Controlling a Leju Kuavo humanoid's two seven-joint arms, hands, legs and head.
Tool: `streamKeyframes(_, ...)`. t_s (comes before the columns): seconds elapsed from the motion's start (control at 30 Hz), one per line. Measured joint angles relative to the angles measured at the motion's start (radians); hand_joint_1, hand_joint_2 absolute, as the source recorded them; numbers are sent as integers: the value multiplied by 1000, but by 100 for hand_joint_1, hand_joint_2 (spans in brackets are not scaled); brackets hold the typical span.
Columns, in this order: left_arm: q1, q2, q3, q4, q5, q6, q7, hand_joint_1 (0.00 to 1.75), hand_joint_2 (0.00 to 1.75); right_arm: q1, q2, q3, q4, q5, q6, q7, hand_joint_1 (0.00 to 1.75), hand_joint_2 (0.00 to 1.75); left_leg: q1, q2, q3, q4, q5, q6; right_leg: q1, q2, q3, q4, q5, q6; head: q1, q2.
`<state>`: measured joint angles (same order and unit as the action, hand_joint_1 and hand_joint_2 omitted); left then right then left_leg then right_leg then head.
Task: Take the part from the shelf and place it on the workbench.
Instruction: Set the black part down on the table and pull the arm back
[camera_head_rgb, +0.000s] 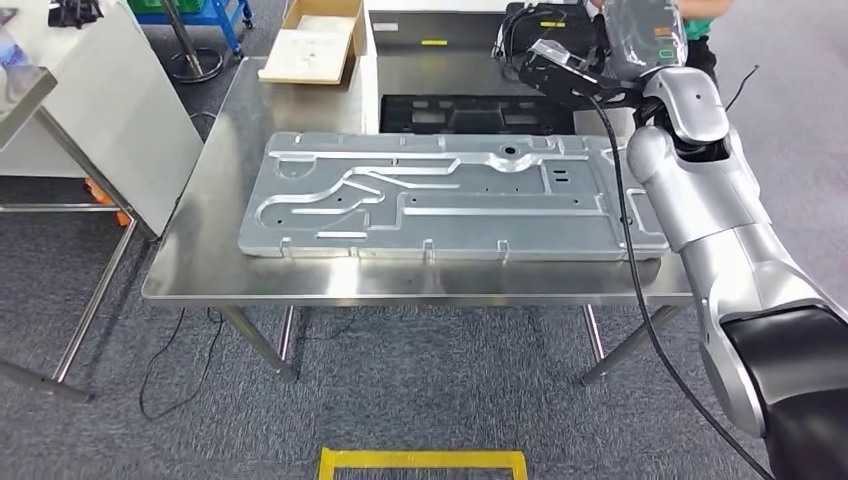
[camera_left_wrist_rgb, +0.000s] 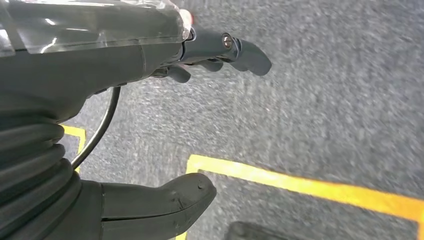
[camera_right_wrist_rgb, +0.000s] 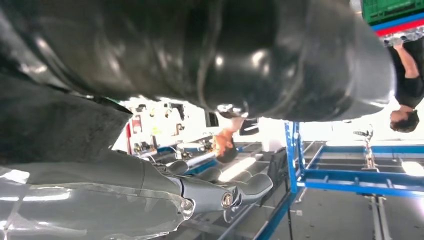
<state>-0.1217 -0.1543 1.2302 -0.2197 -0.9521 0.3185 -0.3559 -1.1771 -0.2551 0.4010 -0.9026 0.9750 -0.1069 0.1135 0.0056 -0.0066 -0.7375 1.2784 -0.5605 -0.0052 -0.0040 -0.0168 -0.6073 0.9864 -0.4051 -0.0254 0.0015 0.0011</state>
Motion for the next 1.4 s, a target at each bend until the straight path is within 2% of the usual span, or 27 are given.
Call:
streamKeyframes(0.07,0,2,0,0,0,1,0,0,175,10,1,-1,0,1,-4,1,0,0,12,1,32,11,36,-16,-11,0,-34,8,20,13,0,0)
streamKeyframes(0.13,-1,2,0,0,-1,2,0,0,175,17,1,-4,-2,2,-7,2,0,0,23,1,124,-101,74,-33,-21,0,-67,24,36,29,0,0)
streamKeyframes(0.2,-2,3,0,0,-3,2,0,0,175,21,-1,-12,-8,2,-16,3,0,0,24,-2,202,-219,58,-30,-24,0,-89,39,49,46,0,0)
streamKeyframes(0.23,-2,3,0,0,-4,2,0,0,175,23,-2,-15,-10,2,-24,3,0,0,20,-3,217,-245,44,-22,-24,0,-94,42,56,53,0,0)
streamKeyframes(0.3,0,4,0,0,-6,3,1,0,175,31,-4,-21,-13,3,-38,3,0,0,17,-3,211,-251,52,2,-26,2,-94,37,69,69,0,0)
streamKeyframes(0.33,-1,4,0,0,-7,3,2,0,175,36,-5,-24,-15,4,-45,3,0,0,17,-1,205,-253,61,14,-28,3,-98,42,59,74,0,0)
streamKeyframes(0.4,-2,4,0,0,-9,3,3,0,175,46,-8,-33,-21,9,-63,2,0,0,18,2,186,-259,85,37,-30,7,-123,105,-12,80,0,0)
streamKeyframes(0.47,-2,4,0,0,-9,3,3,0,175,58,-10,-40,-29,16,-81,1,0,0,13,3,160,-258,106,46,-28,9,-159,235,-105,81,0,0)
streamKeyframes(0.5,-1,4,0,0,-9,3,3,0,175,66,-11,-42,-32,18,-86,1,0,0,10,3,148,-257,115,47,-26,10,-168,292,-127,80,0,0)
streamKeyframes(0.53,-1,4,0,0,-10,3,3,0,175,74,-11,-43,-34,20,-88,0,0,0,7,3,137,-256,123,47,-25,10,-164,321,-129,78,0,0)
streamKeyframes(0.57,-1,4,0,0,-10,3,3,0,175,81,-11,-43,-36,20,-89,0,0,0,4,3,126,-256,132,47,-22,11,-141,312,-115,74,0,0)
streamKeyframes(0.6,-1,4,0,0,-10,3,3,0,175,85,-11,-44,-39,21,-90,0,0,0,1,2,117,-255,139,47,-20,12,-100,266,-92,67,0,0)
streamKeyframes(0.67,-1,3,0,0,-10,3,3,0,175,86,-11,-47,-50,21,-91,0,0,0,-3,2,101,-254,153,42,-11,15,-3,126,-76,47,0,0)
streamKeyframes(0.7,-1,3,0,0,-10,3,3,0,175,86,-11,-49,-56,21,-92,0,0,0,-2,2,96,-255,160,37,-5,17,30,74,-76,40,0,0)
streamKeyframes(0.77,-1,2,0,0,-12,3,3,0,175,86,-13,-54,-64,21,-99,0,0,0,0,1,92,-260,174,25,4,19,49,35,-75,31,0,0)
streamKeyframes(0.83,0,2,0,0,-15,4,3,0,175,91,-14,-59,-72,21,-112,0,0,0,1,-3,86,-260,175,12,1,15,43,24,-56,22,0,0)
streamKeyframes(0.87,1,2,0,0,-16,4,3,0,175,95,-14,-61,-79,21,-120,-1,0,0,1,-3,79,-245,156,6,-2,12,38,18,-46,18,0,0)
streamKeyframes(0.97,2,3,-1,0,-22,4,4,0,175,112,-15,-75,-104,21,-147,-3,0,0,4,0,34,-96,28,-4,-3,7,8,14,-16,5,0,0)
streamKeyframes(1.0,2,3,-1,0,-24,4,4,0,175,120,-17,-83,-114,21,-155,-3,0,0,6,0,23,-36,-4,-6,-2,6,-6,17,-7,3,0,0)
streamKeyframes(1.03,2,3,-2,0,-25,4,5,0,175,129,-20,-91,-124,21,-160,-4,0,0,6,0,24,1,-14,-8,-2,6,-20,20,1,3,0,0)
streamKeyframes(1.07,2,3,-2,0,-27,4,6,0,175,138,-23,-97,-134,21,-164,-4,0,0,6,0,40,5,-5,-9,-2,5,-35,24,10,4,0,0)
streamKeyframes(1.1,2,3,-3,0,-28,4,6,0,175,145,-27,-103,-143,21,-166,-6,0,0,7,0,75,-28,18,-8,-3,5,-50,29,18,6,0,0)
streamKeyframes(1.17,-2,4,-4,0,-30,3,5,0,175,155,-37,-113,-162,21,-168,-8,0,0,5,0,171,-160,44,-2,-2,6,-76,40,33,13,0,0)
streamKeyframes(1.23,-3,4,-4,0,-30,3,4,0,175,160,-48,-121,-175,21,-171,-9,0,0,1,0,224,-247,42,11,-2,5,-88,44,49,24,0,0)
streamKeyframes(1.33,-2,4,-4,0,-30,3,4,0,175,166,-56,-127,-186,21,-175,-10,0,0,-1,2,215,-266,63,31,-3,7,-92,35,70,42,0,0)
streamKeyframes(1.37,-3,3,-4,0,-30,3,4,0,175,168,-60,-129,-188,21,-176,-10,0,0,2,5,207,-271,77,40,-4,10,-98,43,52,48,0,0)
streamKeyframes(1.4,-5,3,-4,0,-30,2,4,0,175,169,-65,-132,-189,21,-176,-11,0,0,5,8,196,-278,94,48,-5,12,-109,69,15,53,1,0)
